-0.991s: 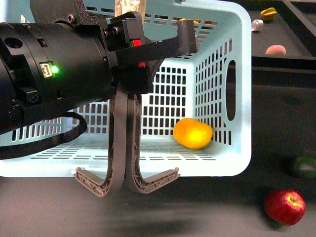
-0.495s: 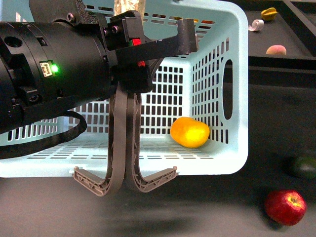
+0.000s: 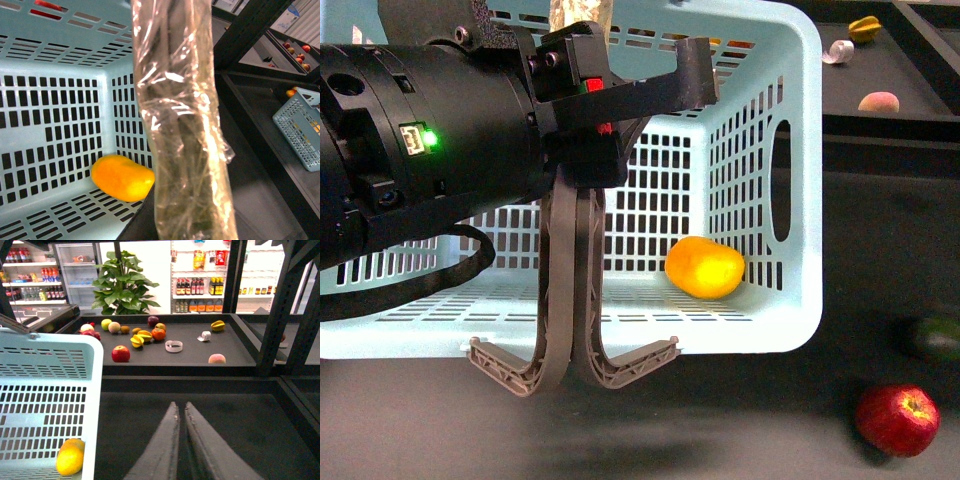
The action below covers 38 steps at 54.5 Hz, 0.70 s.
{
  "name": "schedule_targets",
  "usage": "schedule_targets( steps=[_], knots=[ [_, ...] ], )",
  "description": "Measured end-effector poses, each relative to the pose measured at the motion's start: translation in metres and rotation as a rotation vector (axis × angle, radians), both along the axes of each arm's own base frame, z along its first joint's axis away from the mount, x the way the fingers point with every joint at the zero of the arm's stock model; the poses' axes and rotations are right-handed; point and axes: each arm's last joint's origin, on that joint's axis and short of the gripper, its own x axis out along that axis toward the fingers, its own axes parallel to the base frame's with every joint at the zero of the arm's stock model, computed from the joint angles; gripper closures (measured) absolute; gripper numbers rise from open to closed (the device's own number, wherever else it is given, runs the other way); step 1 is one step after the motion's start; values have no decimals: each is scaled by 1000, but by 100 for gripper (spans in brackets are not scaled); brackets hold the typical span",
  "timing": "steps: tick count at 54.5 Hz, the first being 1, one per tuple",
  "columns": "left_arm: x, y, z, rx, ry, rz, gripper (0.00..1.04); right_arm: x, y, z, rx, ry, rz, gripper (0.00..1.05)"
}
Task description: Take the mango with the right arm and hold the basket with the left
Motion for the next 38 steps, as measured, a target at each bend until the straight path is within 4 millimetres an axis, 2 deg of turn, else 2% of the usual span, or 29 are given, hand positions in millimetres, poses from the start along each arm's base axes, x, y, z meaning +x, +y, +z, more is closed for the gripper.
schedule_targets(
  steps=[4, 38],
  knots=[
    [0, 0, 0, -1, 0, 0, 99, 1, 0, -8, -3, 10, 3, 103],
    [0, 0, 0, -1, 0, 0, 99, 0, 0, -8, -3, 9, 1, 103]
  ],
)
